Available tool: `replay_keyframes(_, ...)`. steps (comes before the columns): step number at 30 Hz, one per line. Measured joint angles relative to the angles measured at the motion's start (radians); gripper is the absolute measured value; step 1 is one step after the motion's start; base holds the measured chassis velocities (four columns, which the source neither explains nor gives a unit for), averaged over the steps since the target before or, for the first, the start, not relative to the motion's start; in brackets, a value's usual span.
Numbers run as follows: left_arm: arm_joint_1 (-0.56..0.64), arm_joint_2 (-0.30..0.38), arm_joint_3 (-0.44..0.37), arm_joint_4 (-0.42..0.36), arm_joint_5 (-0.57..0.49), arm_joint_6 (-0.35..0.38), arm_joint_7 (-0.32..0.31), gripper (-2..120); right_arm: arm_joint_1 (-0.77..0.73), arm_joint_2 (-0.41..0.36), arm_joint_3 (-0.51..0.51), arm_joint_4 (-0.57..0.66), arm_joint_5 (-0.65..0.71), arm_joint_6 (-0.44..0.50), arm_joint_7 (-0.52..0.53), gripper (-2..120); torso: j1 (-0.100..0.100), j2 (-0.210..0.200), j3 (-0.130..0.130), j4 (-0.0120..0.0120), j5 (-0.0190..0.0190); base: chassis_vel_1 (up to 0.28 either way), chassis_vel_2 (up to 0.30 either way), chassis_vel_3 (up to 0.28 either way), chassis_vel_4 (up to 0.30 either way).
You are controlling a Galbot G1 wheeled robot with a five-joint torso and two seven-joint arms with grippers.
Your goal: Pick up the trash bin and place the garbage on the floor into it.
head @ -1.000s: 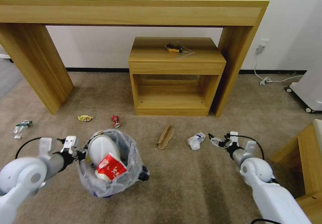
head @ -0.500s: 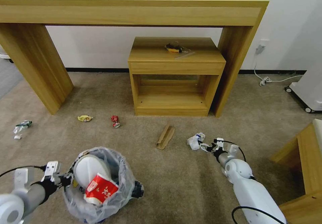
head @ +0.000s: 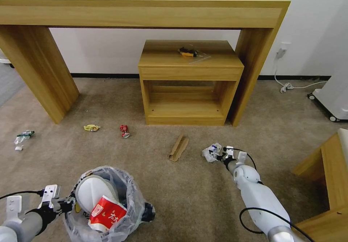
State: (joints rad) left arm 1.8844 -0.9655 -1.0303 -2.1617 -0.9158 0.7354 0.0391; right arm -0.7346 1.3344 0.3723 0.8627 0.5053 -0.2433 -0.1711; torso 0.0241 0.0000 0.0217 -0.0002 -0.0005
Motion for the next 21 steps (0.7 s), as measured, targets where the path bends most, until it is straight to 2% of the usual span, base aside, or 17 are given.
replay_keyframes(2,-0.001,0.001,0.001,-0.006,-0.001,0.000,0.000,0,0.018,0.007,-0.002,-0.025,0.000,-0.020,-0.003,64,0.000,0.000,0.000,0.0001,0.0000,0.000,0.000,0.000,0.000)
replay_keyframes(3,-0.001,0.001,0.001,-0.006,-0.001,0.000,0.000,0,0.018,0.007,-0.002,-0.025,0.000,-0.020,-0.003,64,0.000,0.000,0.000,0.0001,0.0000,0.000,0.000,0.000,0.000)
replay_keyframes(6,-0.002,0.002,0.001,-0.013,-0.003,0.000,-0.001,0,0.032,0.014,-0.004,-0.046,0.002,-0.053,-0.004,50,0.000,0.000,0.000,0.0000,0.0001,0.000,0.000,0.000,0.000)
replay_keyframes(7,-0.002,0.002,0.001,-0.013,-0.003,0.000,-0.001,0,0.032,0.014,-0.004,-0.046,0.002,-0.053,-0.004,50,0.000,0.000,0.000,0.0000,0.0001,0.000,0.000,0.000,0.000)
replay_keyframes(9,-0.003,0.003,0.001,-0.020,-0.005,0.000,-0.001,0,0.035,0.018,-0.005,-0.057,0.002,-0.066,-0.004,39,0.000,0.000,0.000,0.0001,0.0002,0.000,0.000,0.000,0.000)
replay_keyframes(11,-0.003,0.003,0.001,-0.023,-0.006,0.000,-0.001,0,0.035,0.019,-0.005,-0.059,0.002,-0.071,-0.003,35,0.000,0.000,0.000,0.0000,0.0001,0.000,0.000,0.000,0.000)
replay_keyframes(13,-0.003,0.006,0.001,-0.027,-0.007,0.000,-0.001,0,0.041,0.022,-0.005,-0.076,0.001,-0.075,0.001,25,0.000,0.000,0.000,0.0000,0.0001,0.000,0.000,0.000,0.000)
replay_keyframes(17,-0.003,0.009,0.000,-0.030,-0.009,0.000,-0.001,0,0.050,0.025,-0.004,-0.095,-0.002,-0.075,0.000,20,0.000,0.000,0.000,0.0001,0.0001,0.000,0.000,0.000,0.000)
replay_keyframes(21,-0.001,0.013,-0.009,-0.030,-0.009,0.000,0.004,0,0.061,0.027,-0.003,-0.118,-0.009,-0.065,-0.010,8,0.000,0.000,0.000,0.0000,0.0002,0.000,0.000,0.000,0.000)
